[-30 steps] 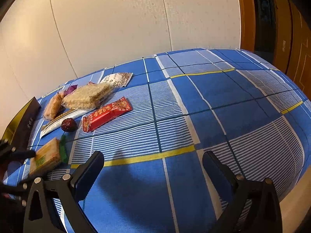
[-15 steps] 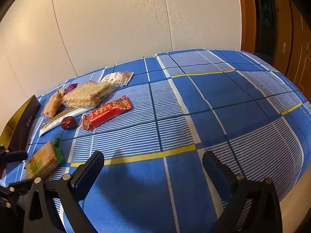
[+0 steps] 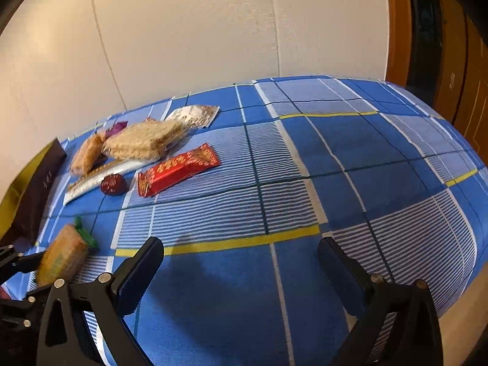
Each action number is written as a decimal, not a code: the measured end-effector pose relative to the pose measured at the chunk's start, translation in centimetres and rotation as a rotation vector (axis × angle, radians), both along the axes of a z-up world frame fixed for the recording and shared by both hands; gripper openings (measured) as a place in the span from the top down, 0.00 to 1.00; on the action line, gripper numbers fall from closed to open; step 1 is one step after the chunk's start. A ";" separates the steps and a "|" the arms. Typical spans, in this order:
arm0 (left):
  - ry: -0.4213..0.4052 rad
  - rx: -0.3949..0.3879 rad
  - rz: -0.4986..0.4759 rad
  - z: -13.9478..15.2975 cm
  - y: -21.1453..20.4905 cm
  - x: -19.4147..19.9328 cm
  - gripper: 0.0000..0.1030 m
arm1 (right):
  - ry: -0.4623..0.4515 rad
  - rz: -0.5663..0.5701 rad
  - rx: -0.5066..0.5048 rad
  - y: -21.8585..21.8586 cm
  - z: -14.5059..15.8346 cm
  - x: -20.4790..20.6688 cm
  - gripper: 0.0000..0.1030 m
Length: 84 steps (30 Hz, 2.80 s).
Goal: Organize snacks
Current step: 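Close the left gripper on the green-labelled cracker pack and lift it, then carry the cracker pack into the gold tin with the left gripper while the right gripper grasps the red date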
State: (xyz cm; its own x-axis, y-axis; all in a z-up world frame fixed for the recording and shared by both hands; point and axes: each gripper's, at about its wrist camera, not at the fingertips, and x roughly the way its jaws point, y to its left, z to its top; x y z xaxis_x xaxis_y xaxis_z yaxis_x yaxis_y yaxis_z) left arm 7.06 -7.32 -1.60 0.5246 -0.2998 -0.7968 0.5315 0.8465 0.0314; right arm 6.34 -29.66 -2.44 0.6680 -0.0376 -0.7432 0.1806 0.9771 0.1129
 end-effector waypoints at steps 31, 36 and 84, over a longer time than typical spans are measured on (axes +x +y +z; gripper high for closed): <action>-0.045 -0.213 0.130 -0.2 4.7 -2.6 0.53 | 0.118 0.540 -0.127 12.2 0.5 10.9 0.67; -0.054 -0.204 0.128 -0.2 4.5 -2.7 0.53 | 0.103 0.531 -0.104 11.9 0.4 10.1 0.68; 0.158 -0.299 0.881 4.8 20.1 18.7 0.44 | -0.098 0.438 -0.095 9.4 -0.7 2.8 0.67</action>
